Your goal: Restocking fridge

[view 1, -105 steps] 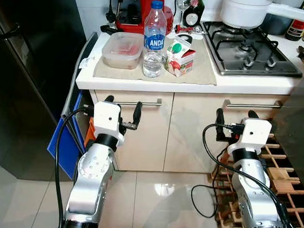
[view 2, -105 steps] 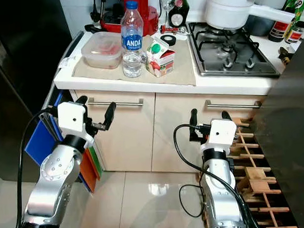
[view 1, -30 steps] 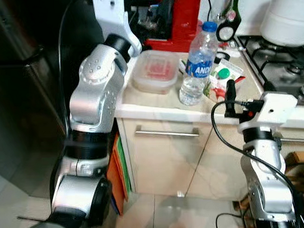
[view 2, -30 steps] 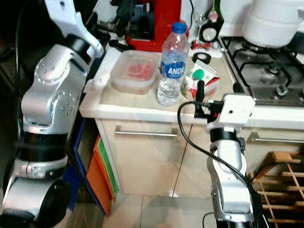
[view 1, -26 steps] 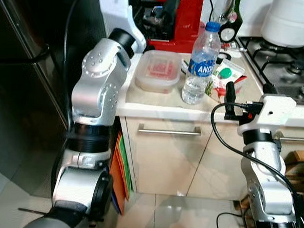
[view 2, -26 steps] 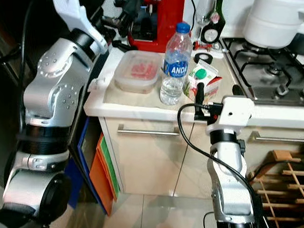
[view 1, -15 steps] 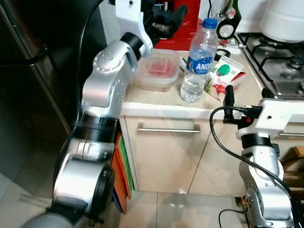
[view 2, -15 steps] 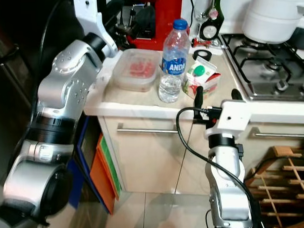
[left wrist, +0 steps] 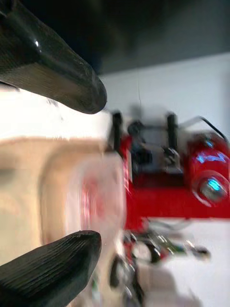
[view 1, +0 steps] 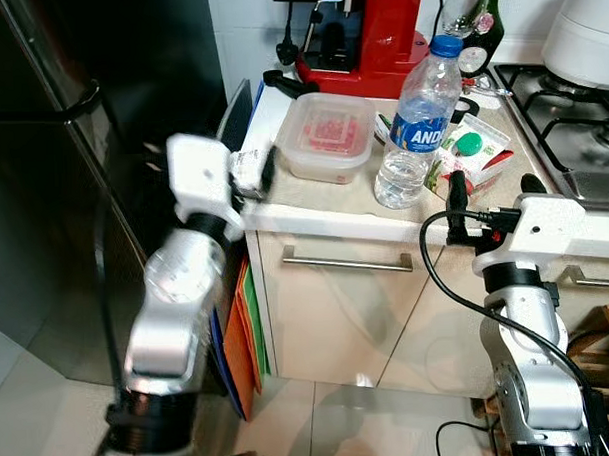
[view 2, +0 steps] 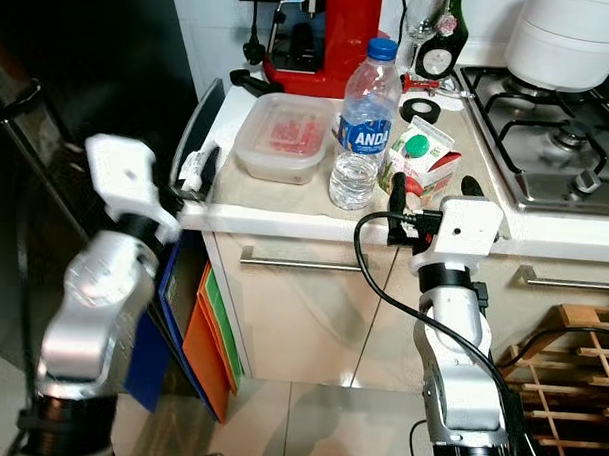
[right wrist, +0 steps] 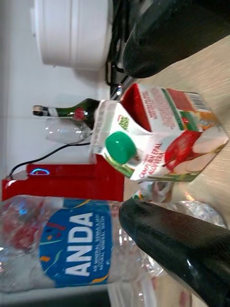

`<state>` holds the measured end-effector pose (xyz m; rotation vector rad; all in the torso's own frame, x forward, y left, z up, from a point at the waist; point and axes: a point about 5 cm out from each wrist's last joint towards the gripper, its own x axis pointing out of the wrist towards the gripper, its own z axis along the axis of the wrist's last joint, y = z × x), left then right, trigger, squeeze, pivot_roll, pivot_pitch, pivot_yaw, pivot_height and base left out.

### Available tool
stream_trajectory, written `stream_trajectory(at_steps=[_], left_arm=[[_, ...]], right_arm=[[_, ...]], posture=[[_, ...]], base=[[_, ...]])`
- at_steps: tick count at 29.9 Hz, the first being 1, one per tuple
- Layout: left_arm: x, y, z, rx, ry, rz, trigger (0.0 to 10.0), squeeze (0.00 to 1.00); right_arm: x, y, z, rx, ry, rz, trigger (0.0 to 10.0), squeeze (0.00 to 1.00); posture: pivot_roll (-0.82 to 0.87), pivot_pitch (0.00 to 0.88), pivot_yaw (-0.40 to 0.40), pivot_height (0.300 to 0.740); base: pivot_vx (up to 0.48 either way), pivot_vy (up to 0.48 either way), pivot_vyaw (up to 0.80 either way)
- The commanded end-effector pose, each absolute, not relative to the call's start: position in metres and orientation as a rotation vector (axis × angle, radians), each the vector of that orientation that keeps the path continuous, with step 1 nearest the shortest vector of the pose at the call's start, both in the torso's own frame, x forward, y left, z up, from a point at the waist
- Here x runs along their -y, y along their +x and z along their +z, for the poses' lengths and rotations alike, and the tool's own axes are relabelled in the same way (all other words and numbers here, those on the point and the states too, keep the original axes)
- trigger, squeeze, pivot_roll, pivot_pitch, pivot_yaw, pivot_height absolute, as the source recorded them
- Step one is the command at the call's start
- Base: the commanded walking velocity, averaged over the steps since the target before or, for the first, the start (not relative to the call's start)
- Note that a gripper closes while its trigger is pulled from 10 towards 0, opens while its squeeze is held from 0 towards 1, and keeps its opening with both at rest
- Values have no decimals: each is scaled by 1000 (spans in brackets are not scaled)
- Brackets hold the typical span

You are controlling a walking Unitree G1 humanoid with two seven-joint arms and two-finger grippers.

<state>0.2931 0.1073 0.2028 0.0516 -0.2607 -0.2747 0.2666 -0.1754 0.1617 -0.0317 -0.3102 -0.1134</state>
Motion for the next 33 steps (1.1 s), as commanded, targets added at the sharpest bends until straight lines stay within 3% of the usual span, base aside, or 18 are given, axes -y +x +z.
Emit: stream_trajectory(at_steps=[1,12,16,17,21,23,28,33], left_arm=[[-107,291,217,329,59,-272,10000,0],[-106,291,226,372,7,-248,10000,0],[-108,297,228,370,26,-217,10000,0],[-110,310,226,313,88,-182,10000,0],[-115,318,230,315,67,-163,10000,0],[-112,333,251,344,131,-177,10000,0],[-113,347,288,408,150,-175,10000,0],[-98,358,313,436,133,-225,10000,0]], right_arm=[[182,267,165,324,-58,-135,10000,0],[189,268,164,326,-83,-147,10000,0],[188,269,164,326,-83,-145,10000,0],[187,270,163,325,-82,-141,10000,0],[185,271,163,325,-80,-133,10000,0],[184,272,162,325,-78,-131,10000,0],[183,273,165,335,-75,-129,10000,0],[182,271,163,328,-78,-116,10000,0]], posture=[[88,0,2,740],[76,0,-7,740],[79,0,-9,740],[80,0,-10,740],[80,0,-11,740],[80,0,-13,740],[72,0,-10,740],[58,0,-20,740]], base=[[0,-435,0],[0,-446,0],[328,-343,0],[0,0,0],[0,0,0],[0,0,0],[0,0,0],[0,0,0]])
